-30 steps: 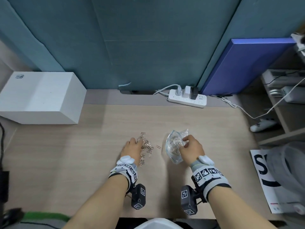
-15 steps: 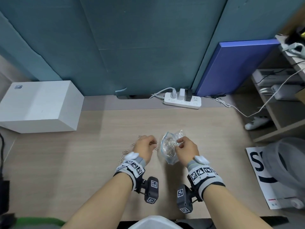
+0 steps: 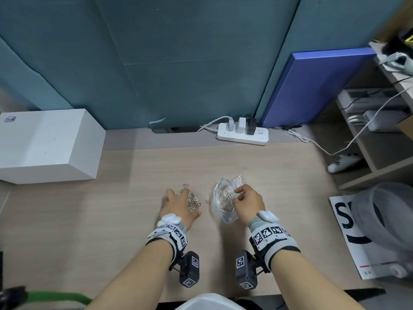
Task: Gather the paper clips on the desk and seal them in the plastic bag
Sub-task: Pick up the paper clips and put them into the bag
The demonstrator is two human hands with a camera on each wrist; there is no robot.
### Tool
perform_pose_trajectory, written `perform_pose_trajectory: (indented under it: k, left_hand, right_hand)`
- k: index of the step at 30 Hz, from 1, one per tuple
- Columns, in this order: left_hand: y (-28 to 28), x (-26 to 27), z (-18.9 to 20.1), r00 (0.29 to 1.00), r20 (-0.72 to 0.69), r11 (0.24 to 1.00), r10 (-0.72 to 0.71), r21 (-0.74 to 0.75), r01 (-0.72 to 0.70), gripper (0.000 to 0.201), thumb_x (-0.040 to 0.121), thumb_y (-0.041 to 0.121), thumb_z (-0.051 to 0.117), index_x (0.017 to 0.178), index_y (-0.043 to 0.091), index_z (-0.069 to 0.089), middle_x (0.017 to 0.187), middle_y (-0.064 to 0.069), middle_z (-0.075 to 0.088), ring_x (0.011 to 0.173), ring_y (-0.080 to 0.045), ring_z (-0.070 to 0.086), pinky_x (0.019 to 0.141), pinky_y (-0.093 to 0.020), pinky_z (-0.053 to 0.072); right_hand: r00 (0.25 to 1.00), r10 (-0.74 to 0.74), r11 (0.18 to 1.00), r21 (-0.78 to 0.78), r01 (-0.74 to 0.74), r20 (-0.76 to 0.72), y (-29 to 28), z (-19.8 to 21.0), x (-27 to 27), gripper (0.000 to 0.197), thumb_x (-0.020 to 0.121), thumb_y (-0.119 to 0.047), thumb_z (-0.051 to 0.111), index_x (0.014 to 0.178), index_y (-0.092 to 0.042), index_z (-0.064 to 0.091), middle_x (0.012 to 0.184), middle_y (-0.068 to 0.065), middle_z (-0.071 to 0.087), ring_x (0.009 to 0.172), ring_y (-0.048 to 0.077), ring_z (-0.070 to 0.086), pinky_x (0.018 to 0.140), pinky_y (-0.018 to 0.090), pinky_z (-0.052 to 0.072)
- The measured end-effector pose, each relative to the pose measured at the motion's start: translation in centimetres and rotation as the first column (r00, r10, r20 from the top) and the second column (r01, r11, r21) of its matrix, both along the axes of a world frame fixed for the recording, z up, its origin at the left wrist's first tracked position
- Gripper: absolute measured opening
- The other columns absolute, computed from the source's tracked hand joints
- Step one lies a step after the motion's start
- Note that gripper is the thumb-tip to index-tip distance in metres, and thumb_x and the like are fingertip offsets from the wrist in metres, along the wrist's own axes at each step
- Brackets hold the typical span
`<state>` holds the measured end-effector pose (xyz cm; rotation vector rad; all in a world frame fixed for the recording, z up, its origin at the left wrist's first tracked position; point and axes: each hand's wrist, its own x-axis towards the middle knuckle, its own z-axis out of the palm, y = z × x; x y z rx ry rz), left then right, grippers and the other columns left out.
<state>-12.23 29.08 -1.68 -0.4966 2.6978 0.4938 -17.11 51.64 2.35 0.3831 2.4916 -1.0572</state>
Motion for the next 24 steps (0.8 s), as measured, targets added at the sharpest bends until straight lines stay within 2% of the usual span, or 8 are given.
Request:
perform_pose_trajectory:
  k: [3, 6, 8, 11, 14, 18, 21, 24]
  left_hand:
    - [-0.1, 0.0, -0.9, 1.000, 0.015, 0.996, -0.015, 0.088, 0.013, 0.056, 0.081, 0.048, 0.071, 0.125, 0.041, 0.038, 0.115, -0.004, 0.028, 0.111, -0.031, 0.047, 0.079, -0.045, 0.058]
    - [0.1, -0.5, -1.4, 0.998, -0.016, 0.991, -0.054, 0.125, 0.055, 0.027, 0.090, 0.027, 0.061, 0.108, 0.032, 0.041, 0.107, -0.004, 0.036, 0.089, -0.030, 0.053, 0.071, -0.044, 0.057]
    - [0.1, -0.7, -1.5, 0.997, -0.031, 0.992, -0.069, 0.103, 0.072, 0.024, 0.089, 0.017, 0.055, 0.098, 0.030, 0.038, 0.100, -0.004, 0.041, 0.074, -0.029, 0.055, 0.066, -0.042, 0.057]
    - [-0.2, -0.9, -1.4, 0.994, -0.070, 0.992, -0.087, 0.087, 0.093, 0.028, 0.087, 0.004, 0.051, 0.094, 0.028, 0.040, 0.095, -0.001, 0.045, 0.067, -0.019, 0.053, 0.057, -0.030, 0.050]
    - [-0.4, -1.3, -1.0, 0.993, -0.081, 0.993, -0.082, 0.079, 0.088, 0.020, 0.089, 0.003, 0.055, 0.094, 0.021, 0.049, 0.095, -0.001, 0.048, 0.066, -0.017, 0.047, 0.056, -0.026, 0.036]
    - [0.8, -2.6, -0.1, 0.986, -0.166, 0.971, -0.020, 0.233, 0.059, 0.010, 0.091, 0.017, 0.064, 0.089, 0.021, 0.055, 0.091, -0.002, 0.055, 0.077, -0.024, 0.054, 0.066, -0.032, 0.045]
    - [3.3, -3.6, 1.0, 0.961, -0.267, 0.910, -0.073, 0.377, 0.174, 0.009, 0.087, 0.020, 0.070, 0.089, 0.021, 0.061, 0.087, 0.001, 0.058, 0.080, -0.019, 0.054, 0.072, -0.032, 0.045]
    - [5.6, -4.1, 2.0, 0.951, -0.285, 0.835, -0.120, 0.490, 0.252, 0.015, 0.081, 0.015, 0.077, 0.094, 0.019, 0.070, 0.097, 0.001, 0.065, 0.081, -0.014, 0.058, 0.078, -0.028, 0.047]
  right_hand:
    - [1.000, 0.006, 1.000, -0.006, -0.006, 0.002, 0.1, -0.2, 0.0, 0.022, 0.085, -0.015, 0.062, 0.103, -0.027, 0.062, 0.089, -0.004, 0.066, 0.078, 0.017, 0.063, 0.068, 0.029, 0.046]
    - [1.000, 0.008, 1.000, -0.012, -0.008, -0.007, 0.3, -0.4, 0.0, 0.022, 0.084, -0.014, 0.062, 0.102, -0.027, 0.062, 0.087, -0.002, 0.068, 0.079, 0.020, 0.065, 0.071, 0.031, 0.052]
    - [1.000, 0.008, 1.000, -0.012, -0.008, -0.010, 0.3, -0.5, -0.1, 0.022, 0.083, -0.014, 0.063, 0.101, -0.027, 0.062, 0.086, -0.002, 0.068, 0.080, 0.021, 0.066, 0.073, 0.032, 0.054]
    - [1.000, 0.003, 1.000, -0.018, -0.003, -0.014, 0.3, -0.5, -0.2, 0.022, 0.083, -0.013, 0.062, 0.101, -0.027, 0.063, 0.087, -0.001, 0.069, 0.079, 0.020, 0.065, 0.072, 0.031, 0.052]
    - [1.000, -0.003, 0.999, -0.032, 0.002, -0.017, 0.2, -0.4, -0.3, 0.023, 0.083, -0.012, 0.061, 0.101, -0.026, 0.063, 0.087, 0.000, 0.069, 0.078, 0.020, 0.065, 0.068, 0.029, 0.049]
    - [1.000, -0.006, 0.999, -0.036, 0.006, -0.018, -0.1, -0.4, -0.4, 0.023, 0.083, -0.011, 0.062, 0.099, -0.026, 0.063, 0.086, 0.000, 0.069, 0.079, 0.022, 0.065, 0.071, 0.030, 0.051]
    - [1.000, -0.007, 0.999, -0.045, 0.005, -0.025, -0.2, -0.5, -0.4, 0.023, 0.082, -0.011, 0.063, 0.099, -0.026, 0.063, 0.085, 0.001, 0.069, 0.077, 0.021, 0.065, 0.068, 0.030, 0.049]
    - [1.000, -0.002, 0.999, -0.049, 0.001, -0.026, -0.3, -0.5, -0.4, 0.022, 0.083, -0.014, 0.066, 0.100, -0.027, 0.062, 0.086, 0.001, 0.069, 0.076, 0.019, 0.065, 0.067, 0.029, 0.048]
